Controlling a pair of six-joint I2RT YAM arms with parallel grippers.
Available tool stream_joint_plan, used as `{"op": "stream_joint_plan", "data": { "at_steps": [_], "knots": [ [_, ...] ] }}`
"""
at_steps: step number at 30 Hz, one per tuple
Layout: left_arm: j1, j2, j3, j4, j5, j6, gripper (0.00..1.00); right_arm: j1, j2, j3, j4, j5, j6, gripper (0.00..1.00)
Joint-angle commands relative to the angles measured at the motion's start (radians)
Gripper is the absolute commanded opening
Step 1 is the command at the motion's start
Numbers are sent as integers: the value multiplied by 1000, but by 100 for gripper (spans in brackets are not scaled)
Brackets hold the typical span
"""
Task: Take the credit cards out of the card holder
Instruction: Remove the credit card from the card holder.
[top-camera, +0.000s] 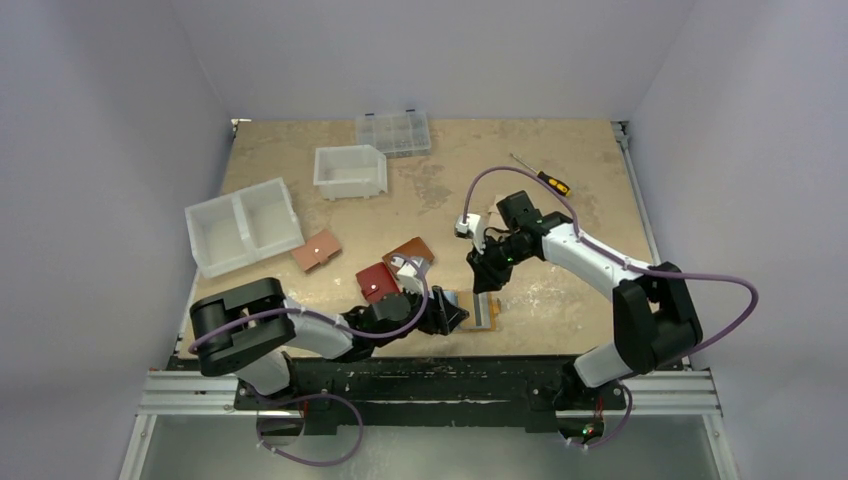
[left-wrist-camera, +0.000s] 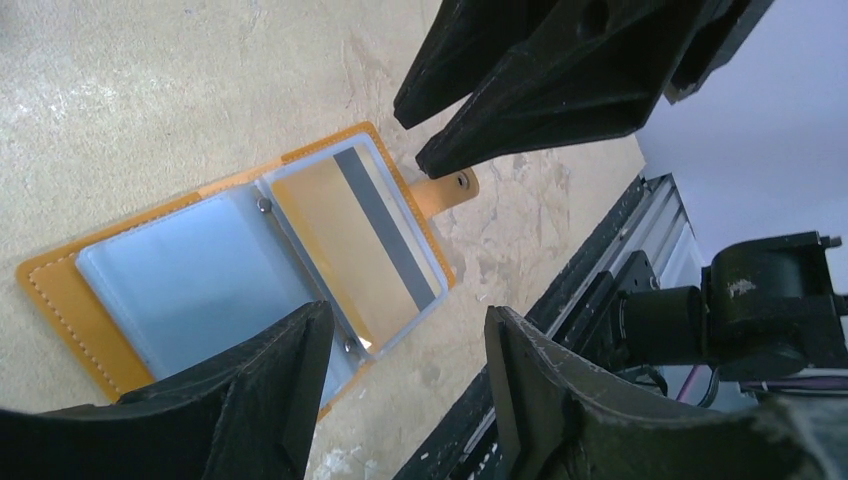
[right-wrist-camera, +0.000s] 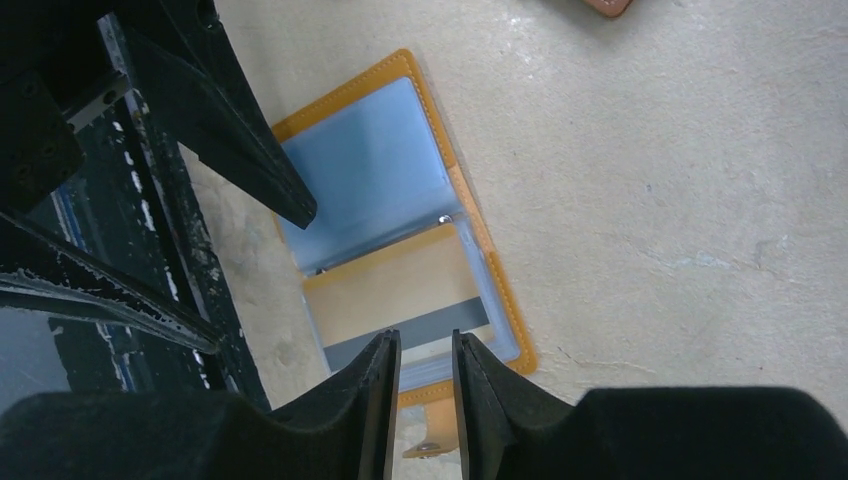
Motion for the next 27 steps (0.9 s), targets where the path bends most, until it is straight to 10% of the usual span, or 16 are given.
{"op": "stream_joint_plan", "data": {
  "at_steps": [1,27],
  "knots": [
    [13,46,69,8,-5,-38,60,-3,18,19,21,49,25,33],
    [65,203,64,111,65,-94,52,-7,156,64,22,75,77,51]
  ]
}}
